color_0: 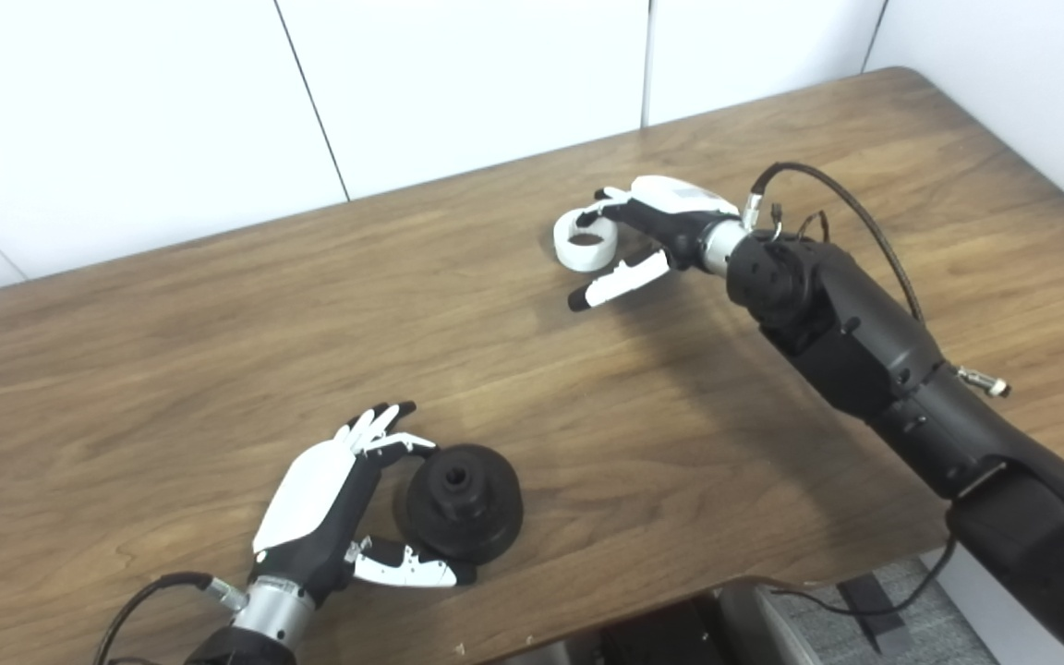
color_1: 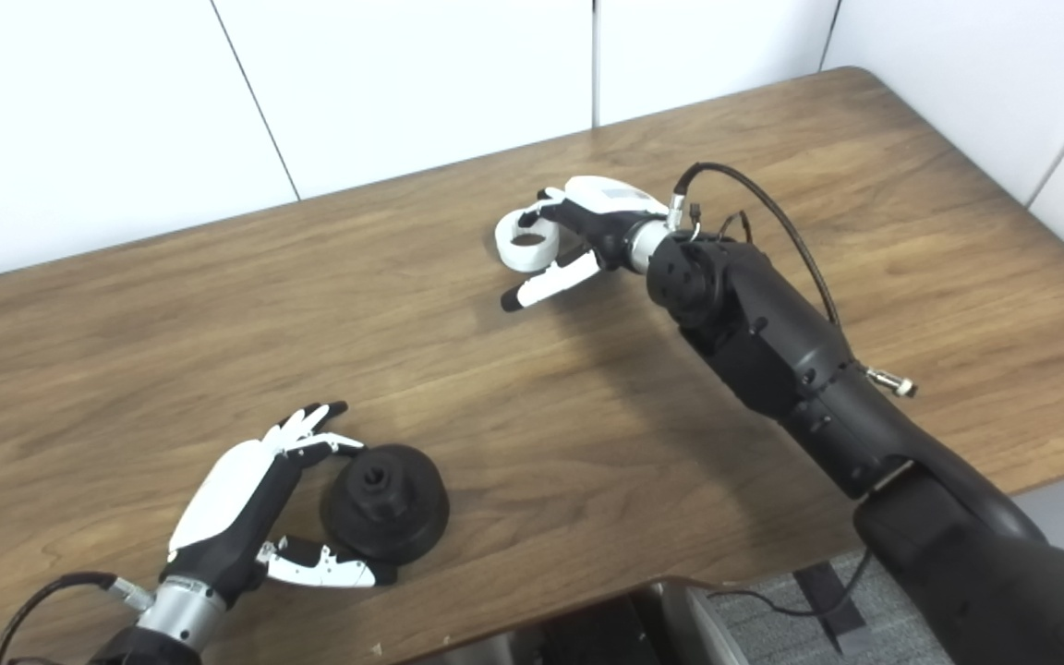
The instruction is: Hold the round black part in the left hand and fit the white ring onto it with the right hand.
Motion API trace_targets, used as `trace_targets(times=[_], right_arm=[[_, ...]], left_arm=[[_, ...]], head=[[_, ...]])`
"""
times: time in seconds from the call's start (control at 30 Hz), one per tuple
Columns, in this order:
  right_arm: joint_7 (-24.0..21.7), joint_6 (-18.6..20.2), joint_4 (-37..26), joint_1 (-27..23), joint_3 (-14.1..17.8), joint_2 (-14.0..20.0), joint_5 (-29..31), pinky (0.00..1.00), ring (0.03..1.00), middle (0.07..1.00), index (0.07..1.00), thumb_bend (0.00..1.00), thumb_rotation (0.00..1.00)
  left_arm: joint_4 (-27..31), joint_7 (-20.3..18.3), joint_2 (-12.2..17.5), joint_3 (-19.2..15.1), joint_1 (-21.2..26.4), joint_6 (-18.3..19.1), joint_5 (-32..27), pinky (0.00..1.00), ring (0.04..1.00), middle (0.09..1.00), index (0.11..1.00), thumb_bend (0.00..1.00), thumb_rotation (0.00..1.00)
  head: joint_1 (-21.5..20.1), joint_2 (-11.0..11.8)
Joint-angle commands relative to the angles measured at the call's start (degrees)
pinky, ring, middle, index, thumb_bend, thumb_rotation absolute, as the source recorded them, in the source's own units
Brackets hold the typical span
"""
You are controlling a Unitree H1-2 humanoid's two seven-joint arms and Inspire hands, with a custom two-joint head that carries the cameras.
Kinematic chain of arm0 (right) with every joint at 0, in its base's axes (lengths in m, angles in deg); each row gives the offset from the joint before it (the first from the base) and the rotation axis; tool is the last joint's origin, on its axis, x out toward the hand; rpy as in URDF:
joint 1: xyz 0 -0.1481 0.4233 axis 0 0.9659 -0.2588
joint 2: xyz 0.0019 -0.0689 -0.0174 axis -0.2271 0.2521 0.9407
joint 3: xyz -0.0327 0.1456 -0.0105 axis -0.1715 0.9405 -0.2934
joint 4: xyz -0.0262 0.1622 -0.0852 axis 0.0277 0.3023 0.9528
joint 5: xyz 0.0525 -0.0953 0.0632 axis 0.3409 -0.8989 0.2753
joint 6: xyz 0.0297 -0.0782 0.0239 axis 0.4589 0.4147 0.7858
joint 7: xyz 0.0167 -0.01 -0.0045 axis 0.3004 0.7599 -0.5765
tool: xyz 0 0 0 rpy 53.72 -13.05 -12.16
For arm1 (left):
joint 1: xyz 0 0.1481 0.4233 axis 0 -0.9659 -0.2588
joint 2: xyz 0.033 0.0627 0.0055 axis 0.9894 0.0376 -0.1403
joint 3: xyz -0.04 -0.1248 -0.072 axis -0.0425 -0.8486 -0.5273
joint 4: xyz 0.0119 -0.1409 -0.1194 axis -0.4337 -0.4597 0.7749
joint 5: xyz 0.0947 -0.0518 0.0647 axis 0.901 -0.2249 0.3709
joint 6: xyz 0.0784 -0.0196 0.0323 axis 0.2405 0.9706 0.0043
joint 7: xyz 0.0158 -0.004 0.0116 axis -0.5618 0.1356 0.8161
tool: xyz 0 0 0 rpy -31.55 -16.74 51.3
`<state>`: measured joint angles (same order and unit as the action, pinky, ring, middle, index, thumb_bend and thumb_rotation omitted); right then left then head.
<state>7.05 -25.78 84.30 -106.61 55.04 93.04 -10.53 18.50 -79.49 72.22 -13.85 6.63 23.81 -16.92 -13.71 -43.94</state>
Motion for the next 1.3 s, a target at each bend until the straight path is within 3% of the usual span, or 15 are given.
trace_targets(times=[0.0,0.3,0.5,0.7,1.27], right_arm=[[0.7,-0.8,-0.7,-3.4,0.1,-0.1,-1.0,0.91,0.996,0.993,0.875,1.0,0.66],[1.6,-1.1,0.7,-2.7,0.0,-1.5,-1.8,0.95,1.0,0.997,0.884,1.0,0.62],[4.7,-1.6,1.2,-1.8,0.5,-2.3,-2.5,0.95,0.994,0.987,0.877,1.0,0.59],[6.1,-2.5,1.0,-1.6,1.4,-1.6,-1.8,0.96,0.986,0.972,0.788,0.99,0.57],[12.3,-7.8,-0.1,-1.6,7.1,-1.6,0.9,0.82,0.917,0.932,0.682,0.95,0.57]], left_arm=[[1.6,-0.2,0.2,0.0,0.5,-0.1,0.8,1.0,1.0,0.967,0.637,1.0,0.26],[1.6,-0.2,0.1,0.2,0.4,-0.1,1.1,1.0,1.0,0.97,0.641,0.99,0.26],[1.8,-0.4,-0.1,0.2,0.3,0.5,1.4,1.0,1.0,0.972,0.64,1.0,0.26],[1.5,-0.2,0.0,0.1,0.5,0.2,1.3,1.0,1.0,0.97,0.638,1.0,0.26],[1.2,-0.5,0.2,0.0,0.7,0.2,1.2,1.0,1.0,0.97,0.636,0.99,0.26]], head=[[0.1,-0.2],[0.8,-0.5],[1.1,-0.4],[1.1,-0.4],[1.3,-0.8]])
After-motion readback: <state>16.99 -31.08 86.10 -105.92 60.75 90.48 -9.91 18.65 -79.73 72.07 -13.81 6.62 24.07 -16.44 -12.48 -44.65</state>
